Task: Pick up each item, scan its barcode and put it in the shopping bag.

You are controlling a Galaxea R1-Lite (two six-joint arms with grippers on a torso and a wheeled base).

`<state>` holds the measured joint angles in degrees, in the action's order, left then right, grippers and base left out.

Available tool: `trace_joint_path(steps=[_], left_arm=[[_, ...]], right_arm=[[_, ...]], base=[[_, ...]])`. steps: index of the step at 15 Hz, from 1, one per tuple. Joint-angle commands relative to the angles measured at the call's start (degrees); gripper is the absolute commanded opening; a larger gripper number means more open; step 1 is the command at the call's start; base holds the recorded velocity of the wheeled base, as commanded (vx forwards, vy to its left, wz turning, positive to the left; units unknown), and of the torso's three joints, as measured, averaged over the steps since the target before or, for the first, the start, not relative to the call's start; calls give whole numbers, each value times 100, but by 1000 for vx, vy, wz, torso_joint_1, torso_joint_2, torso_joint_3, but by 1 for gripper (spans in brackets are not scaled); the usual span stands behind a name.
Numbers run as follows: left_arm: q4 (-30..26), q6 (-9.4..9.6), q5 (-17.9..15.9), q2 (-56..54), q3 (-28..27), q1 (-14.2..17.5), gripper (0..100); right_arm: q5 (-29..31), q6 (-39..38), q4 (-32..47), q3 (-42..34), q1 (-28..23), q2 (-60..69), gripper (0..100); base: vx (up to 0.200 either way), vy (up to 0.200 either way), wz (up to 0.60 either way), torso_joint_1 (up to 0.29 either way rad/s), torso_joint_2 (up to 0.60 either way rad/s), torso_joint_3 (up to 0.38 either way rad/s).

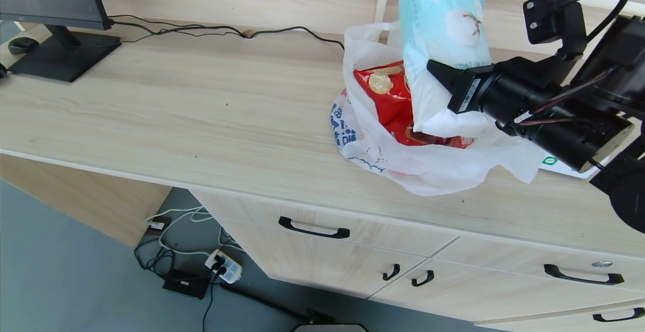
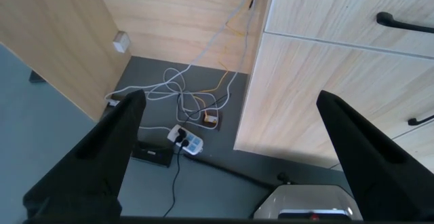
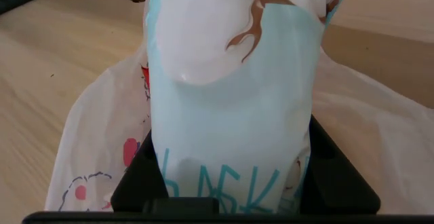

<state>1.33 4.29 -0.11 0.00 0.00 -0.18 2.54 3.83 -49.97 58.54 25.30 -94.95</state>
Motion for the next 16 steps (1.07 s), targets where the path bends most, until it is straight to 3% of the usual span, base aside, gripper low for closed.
trace_joint_path(steps=[1,13,14,16], left_arm=[[-1,2,2,0,0,1,100],[-1,-16,-7,0,0,1,100],[-10,-7,2,9,0,1,100],[-1,2,2,9,0,1,100]], right_arm=[[-43,57,-30,228,-25,-331,0],[-227,479,-66,-106,81,-243,0],[-236,470,-66,-123,81,-243,100],[-236,443,-83,-141,81,-243,100]], base=[[0,0,0,0,0,0],[0,0,0,0,0,0],[0,0,0,0,0,0],[0,0,0,0,0,0]])
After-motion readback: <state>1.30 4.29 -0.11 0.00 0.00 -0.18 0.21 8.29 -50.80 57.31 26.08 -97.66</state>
